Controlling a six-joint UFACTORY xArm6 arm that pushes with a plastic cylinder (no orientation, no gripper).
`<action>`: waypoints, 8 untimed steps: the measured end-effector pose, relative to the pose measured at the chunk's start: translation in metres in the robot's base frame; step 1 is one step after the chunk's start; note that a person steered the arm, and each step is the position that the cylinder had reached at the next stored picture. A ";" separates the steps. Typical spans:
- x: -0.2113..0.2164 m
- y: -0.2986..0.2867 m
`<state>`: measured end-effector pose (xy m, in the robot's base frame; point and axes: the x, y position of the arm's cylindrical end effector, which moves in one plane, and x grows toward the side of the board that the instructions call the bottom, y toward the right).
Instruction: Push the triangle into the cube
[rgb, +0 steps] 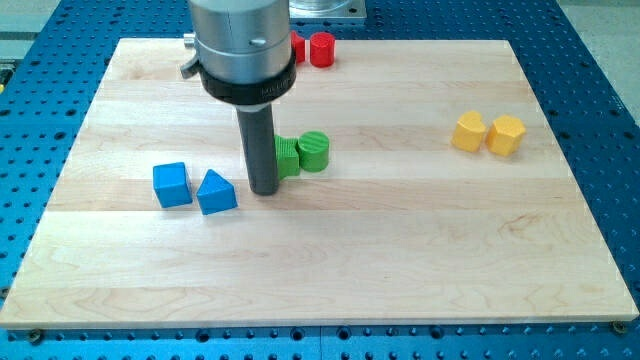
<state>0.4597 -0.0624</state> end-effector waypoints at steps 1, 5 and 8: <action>-0.040 -0.047; 0.074 -0.103; 0.025 0.020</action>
<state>0.4852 -0.0420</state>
